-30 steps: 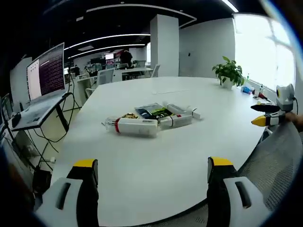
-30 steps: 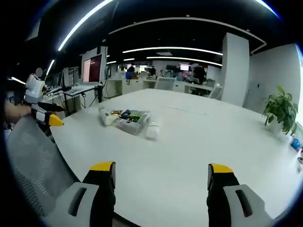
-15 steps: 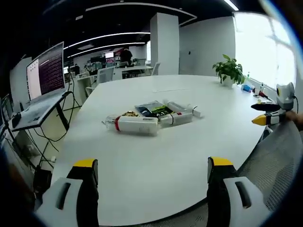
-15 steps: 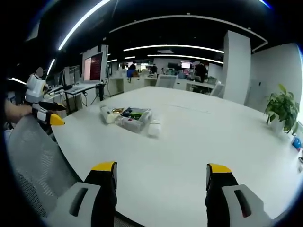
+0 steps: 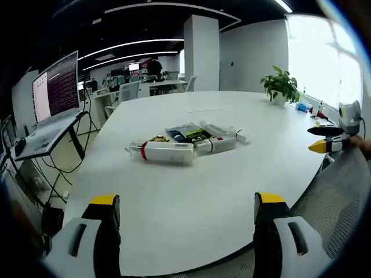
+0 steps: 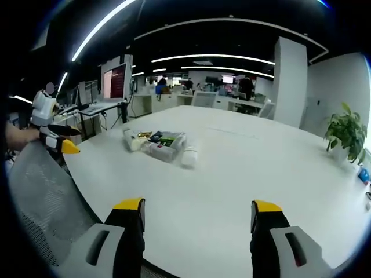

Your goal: Arrange the skincare products in the storage area until every visible bottle or jar stands upright without overlapping.

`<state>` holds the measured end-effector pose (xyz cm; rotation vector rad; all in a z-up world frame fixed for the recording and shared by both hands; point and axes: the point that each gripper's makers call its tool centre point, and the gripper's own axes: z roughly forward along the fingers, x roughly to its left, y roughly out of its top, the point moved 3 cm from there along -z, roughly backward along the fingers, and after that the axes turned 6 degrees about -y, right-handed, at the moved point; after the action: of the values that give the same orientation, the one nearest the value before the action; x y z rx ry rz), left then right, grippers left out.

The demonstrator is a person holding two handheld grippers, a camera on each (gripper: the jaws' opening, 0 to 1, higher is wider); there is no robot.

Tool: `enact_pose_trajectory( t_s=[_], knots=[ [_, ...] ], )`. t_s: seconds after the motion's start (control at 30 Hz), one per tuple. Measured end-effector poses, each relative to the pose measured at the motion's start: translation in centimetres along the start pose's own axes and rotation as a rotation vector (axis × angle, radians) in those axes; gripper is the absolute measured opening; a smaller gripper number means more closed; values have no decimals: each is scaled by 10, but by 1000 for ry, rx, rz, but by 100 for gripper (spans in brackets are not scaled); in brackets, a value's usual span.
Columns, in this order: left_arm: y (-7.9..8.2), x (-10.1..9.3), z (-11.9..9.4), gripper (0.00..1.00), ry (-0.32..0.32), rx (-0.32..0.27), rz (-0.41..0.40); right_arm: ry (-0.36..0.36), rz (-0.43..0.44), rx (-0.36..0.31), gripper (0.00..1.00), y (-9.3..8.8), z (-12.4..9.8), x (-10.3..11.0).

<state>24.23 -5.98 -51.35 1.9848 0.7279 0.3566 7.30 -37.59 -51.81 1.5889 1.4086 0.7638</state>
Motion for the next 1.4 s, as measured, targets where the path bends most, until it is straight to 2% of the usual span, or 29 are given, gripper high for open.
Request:
enact_pose_trajectory(
  t_s=[1.4],
  knots=[
    [-4, 4, 1, 88, 3, 24, -2, 4, 8, 19, 71, -2, 0, 1]
  ],
)
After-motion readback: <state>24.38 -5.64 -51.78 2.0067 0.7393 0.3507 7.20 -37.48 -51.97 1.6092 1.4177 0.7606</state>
